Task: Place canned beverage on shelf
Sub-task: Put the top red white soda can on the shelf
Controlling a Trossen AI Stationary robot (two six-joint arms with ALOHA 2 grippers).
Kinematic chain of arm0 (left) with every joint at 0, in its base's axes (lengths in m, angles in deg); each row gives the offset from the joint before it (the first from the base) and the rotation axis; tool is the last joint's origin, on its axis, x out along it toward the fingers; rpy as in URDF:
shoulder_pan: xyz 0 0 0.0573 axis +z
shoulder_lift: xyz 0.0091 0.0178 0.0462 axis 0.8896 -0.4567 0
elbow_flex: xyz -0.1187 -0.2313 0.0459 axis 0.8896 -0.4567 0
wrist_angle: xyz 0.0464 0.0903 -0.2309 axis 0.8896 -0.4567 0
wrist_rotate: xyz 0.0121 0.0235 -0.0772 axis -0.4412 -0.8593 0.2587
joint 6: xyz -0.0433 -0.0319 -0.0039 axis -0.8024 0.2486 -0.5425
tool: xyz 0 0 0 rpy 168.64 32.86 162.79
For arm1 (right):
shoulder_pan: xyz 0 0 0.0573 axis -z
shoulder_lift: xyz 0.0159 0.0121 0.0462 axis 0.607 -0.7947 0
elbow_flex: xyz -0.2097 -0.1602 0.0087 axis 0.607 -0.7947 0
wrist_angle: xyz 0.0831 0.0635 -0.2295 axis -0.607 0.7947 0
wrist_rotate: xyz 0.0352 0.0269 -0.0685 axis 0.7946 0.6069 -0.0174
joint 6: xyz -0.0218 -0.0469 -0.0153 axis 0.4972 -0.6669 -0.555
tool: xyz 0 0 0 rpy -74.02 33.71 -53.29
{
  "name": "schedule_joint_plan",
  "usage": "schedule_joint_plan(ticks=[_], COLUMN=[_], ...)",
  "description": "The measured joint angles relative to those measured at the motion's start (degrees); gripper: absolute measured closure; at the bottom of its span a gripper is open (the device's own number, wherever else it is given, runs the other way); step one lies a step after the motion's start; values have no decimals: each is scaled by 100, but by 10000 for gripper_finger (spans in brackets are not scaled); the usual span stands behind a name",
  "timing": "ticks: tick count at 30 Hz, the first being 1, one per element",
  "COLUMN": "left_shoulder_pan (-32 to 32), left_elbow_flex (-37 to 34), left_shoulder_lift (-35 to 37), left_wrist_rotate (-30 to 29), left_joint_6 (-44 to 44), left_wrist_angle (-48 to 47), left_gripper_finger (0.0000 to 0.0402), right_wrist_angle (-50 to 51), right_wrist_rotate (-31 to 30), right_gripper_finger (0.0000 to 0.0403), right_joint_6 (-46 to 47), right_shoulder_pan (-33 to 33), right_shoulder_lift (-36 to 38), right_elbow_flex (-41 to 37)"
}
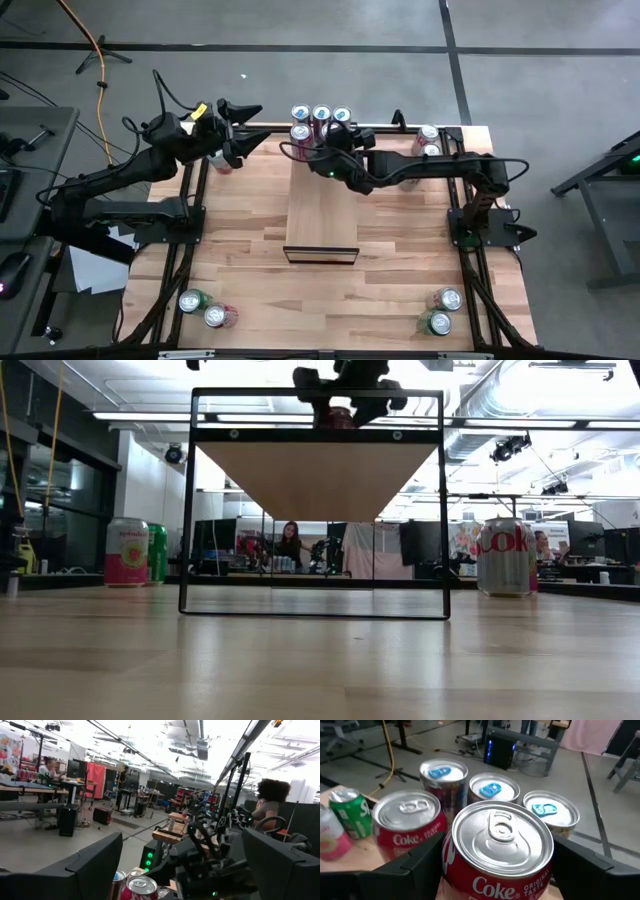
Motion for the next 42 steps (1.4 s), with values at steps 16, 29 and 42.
schedule_joint_plan(ticks=[16, 29, 42], left_shoulder_pan=[-6, -4, -4], left_elbow_flex=[-2, -2, -2], left_shoulder_lift=[0, 0, 0], left_wrist_rotate=[2, -1, -4], left_joint_6=[-2, 0, -2], left_wrist_angle=[2, 0, 0], left_gripper_finger=[53, 53, 53], right_wrist_angle=[141, 103, 92], right_wrist_rotate=[278, 721, 938], right_gripper_finger=[112, 79, 74], right_joint_6=[353, 353, 302], right_shoulder_pan=[272, 417, 450], right_shoulder_lift=[-259, -257, -244], right_elbow_flex=[0, 0, 0])
